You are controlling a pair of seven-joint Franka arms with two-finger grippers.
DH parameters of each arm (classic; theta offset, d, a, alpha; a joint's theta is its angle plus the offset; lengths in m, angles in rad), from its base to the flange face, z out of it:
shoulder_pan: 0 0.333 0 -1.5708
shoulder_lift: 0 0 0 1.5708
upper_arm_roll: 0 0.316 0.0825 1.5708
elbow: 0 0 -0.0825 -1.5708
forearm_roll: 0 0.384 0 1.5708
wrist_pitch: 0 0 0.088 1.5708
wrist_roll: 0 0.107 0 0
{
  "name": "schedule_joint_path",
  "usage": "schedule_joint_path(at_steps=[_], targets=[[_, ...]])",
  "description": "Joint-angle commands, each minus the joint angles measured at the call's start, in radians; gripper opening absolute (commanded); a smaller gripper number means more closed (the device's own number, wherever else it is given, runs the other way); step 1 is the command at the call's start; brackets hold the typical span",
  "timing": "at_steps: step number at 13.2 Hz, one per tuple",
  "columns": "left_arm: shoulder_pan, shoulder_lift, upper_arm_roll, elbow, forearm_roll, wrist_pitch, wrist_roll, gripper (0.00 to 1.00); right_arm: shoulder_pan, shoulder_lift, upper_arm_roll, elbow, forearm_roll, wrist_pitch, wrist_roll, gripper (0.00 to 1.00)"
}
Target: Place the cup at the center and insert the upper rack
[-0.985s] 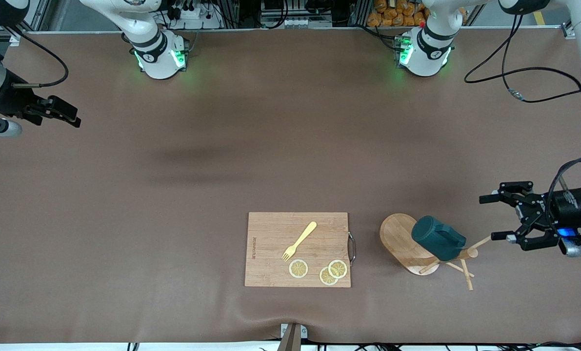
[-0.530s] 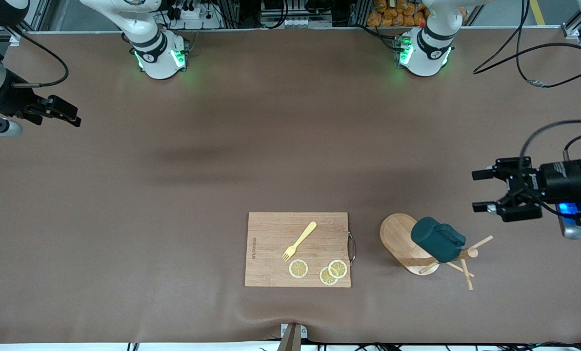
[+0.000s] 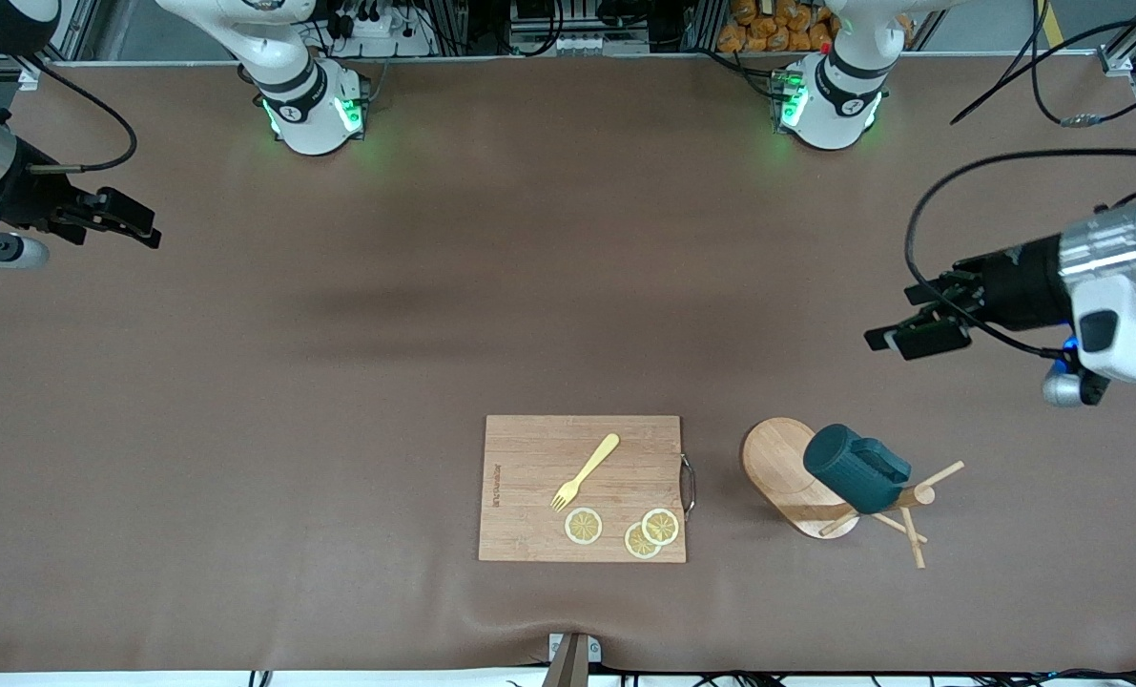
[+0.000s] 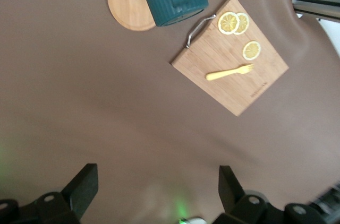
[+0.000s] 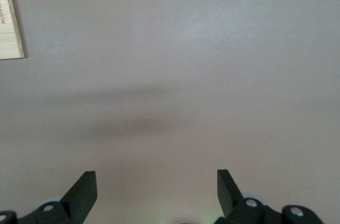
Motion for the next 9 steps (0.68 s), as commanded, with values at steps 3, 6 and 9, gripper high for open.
schedule_joint_path(at_steps=[3,6,9], targets=[[0.007,-0.061,-0.095,-0.026,0.265,-0.029,0.008,1.00,-0.021,-0.023,0.015,-0.021,-0.007,0.003,-0.016,1.00],[0.010,-0.061,-0.126,-0.027,0.410,-0.029,0.058,1.00,-0.023,-0.023,0.015,-0.021,-0.007,0.003,-0.016,1.00],[0.022,-0.061,-0.112,-0.024,0.470,-0.028,0.190,1.00,-0.023,-0.023,0.015,-0.021,-0.007,0.003,-0.016,1.00]])
